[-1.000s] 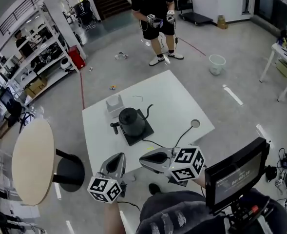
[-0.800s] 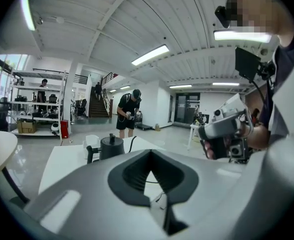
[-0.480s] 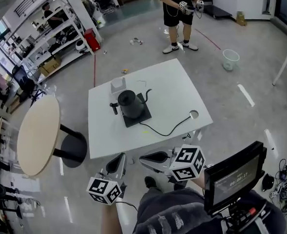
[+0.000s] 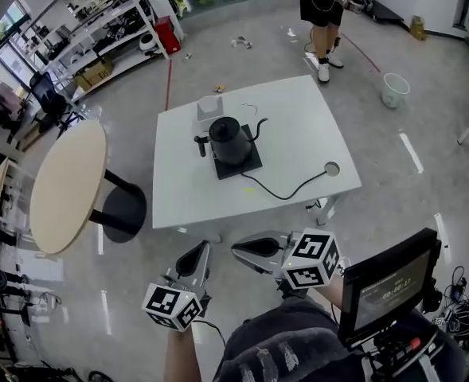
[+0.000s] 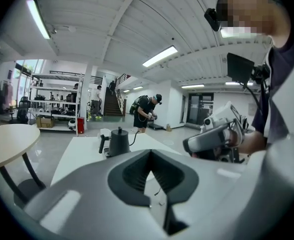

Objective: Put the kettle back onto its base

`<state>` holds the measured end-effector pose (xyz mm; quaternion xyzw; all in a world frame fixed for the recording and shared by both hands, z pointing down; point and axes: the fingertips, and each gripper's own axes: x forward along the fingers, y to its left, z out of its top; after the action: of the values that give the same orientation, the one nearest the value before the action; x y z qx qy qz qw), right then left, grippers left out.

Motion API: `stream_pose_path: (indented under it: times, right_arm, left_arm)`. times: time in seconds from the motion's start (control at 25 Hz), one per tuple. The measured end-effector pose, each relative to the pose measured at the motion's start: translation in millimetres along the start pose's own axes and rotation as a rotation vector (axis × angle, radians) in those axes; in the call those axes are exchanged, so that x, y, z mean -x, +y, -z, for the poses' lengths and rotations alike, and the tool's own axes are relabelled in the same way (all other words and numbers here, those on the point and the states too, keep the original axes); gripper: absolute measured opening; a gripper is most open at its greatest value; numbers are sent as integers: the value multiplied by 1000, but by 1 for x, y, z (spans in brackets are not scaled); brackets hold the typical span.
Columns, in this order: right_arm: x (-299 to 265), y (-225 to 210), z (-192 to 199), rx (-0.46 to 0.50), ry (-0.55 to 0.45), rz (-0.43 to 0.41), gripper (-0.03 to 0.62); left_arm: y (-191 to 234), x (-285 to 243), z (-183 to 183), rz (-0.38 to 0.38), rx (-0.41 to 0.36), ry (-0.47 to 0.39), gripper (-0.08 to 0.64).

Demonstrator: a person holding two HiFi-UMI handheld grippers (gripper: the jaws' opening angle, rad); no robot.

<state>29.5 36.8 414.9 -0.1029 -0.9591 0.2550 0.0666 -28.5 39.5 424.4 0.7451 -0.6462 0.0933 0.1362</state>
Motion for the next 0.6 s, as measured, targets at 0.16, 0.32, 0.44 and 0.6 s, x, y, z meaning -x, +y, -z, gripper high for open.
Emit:
stream_pose_path:
  times: [0.16,0.32,0.44,0.6]
  right_arm:
    - [-26,25,8,19,12,-19,2]
    - [-50,54,24,45,42,-28,2]
    - [-66,73,33,67,63,-10,2]
    - [-89,111,44,93,79,15,2]
  left_arm:
    - [23,42,3,-53,63,-53,2]
    - [35,83,12,-61,111,-99,2]
    - [37,111,13,-50,115,-139,2]
    - [42,157,16,-35,111,-170,2]
